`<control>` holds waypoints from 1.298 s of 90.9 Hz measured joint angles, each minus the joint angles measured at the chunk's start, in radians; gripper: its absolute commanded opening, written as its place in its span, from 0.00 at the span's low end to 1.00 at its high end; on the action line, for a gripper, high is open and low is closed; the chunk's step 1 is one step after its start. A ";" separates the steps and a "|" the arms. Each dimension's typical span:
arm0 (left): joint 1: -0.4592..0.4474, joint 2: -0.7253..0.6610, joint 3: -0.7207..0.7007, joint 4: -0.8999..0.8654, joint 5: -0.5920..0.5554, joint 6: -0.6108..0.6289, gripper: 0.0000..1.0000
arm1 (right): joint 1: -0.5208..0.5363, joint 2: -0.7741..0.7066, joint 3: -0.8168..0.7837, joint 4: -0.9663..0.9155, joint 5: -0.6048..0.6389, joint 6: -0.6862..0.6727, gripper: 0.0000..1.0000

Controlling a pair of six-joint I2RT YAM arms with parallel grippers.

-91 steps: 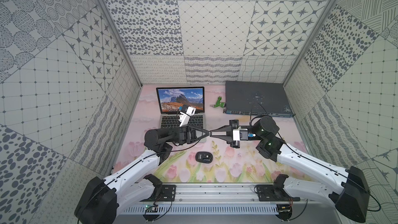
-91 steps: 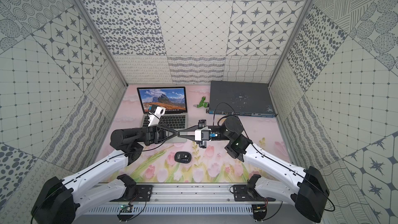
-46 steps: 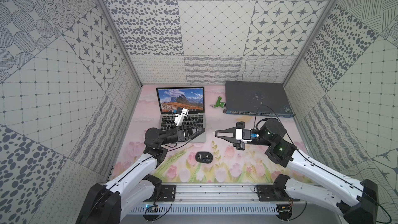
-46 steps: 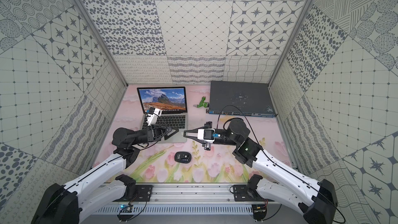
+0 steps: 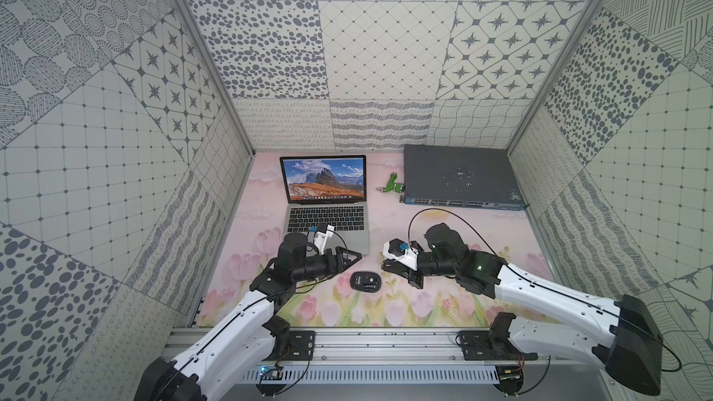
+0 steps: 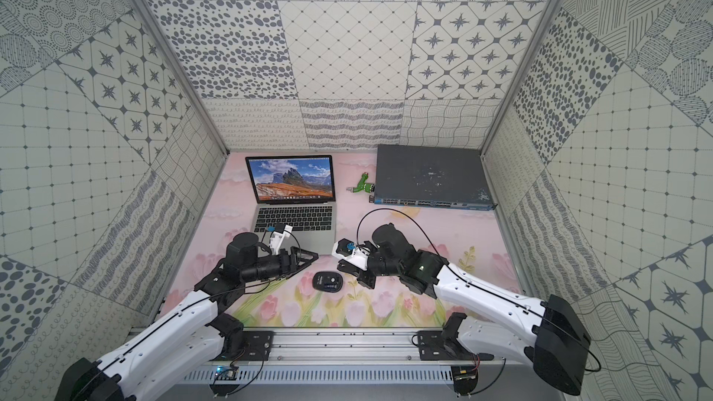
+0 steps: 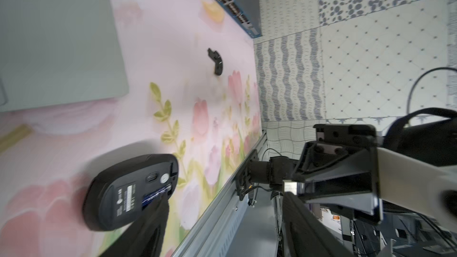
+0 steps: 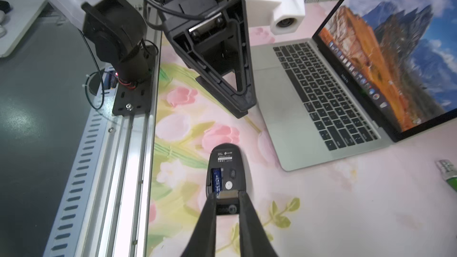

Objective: Remove the wireless mouse receiver from the laptop
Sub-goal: Insert the USB plug into the mouse.

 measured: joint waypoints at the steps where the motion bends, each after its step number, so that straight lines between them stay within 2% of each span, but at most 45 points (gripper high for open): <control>1: -0.002 0.000 -0.005 -0.008 -0.006 0.005 0.69 | 0.003 0.007 0.000 -0.002 0.003 0.000 0.05; 9: -0.014 0.000 -0.041 -0.053 -0.042 0.029 0.65 | 0.027 0.072 0.002 -0.019 0.027 0.000 0.05; 36: -0.023 0.055 -0.089 -0.110 -0.119 0.106 0.64 | 0.075 0.251 0.029 -0.039 0.087 0.001 0.03; 72: -0.027 0.212 -0.086 0.007 -0.078 0.160 0.62 | 0.061 0.326 0.075 0.006 0.120 -0.003 0.02; 118: -0.078 0.359 -0.018 0.074 -0.071 0.217 0.67 | 0.016 0.384 0.075 0.010 0.096 -0.013 0.03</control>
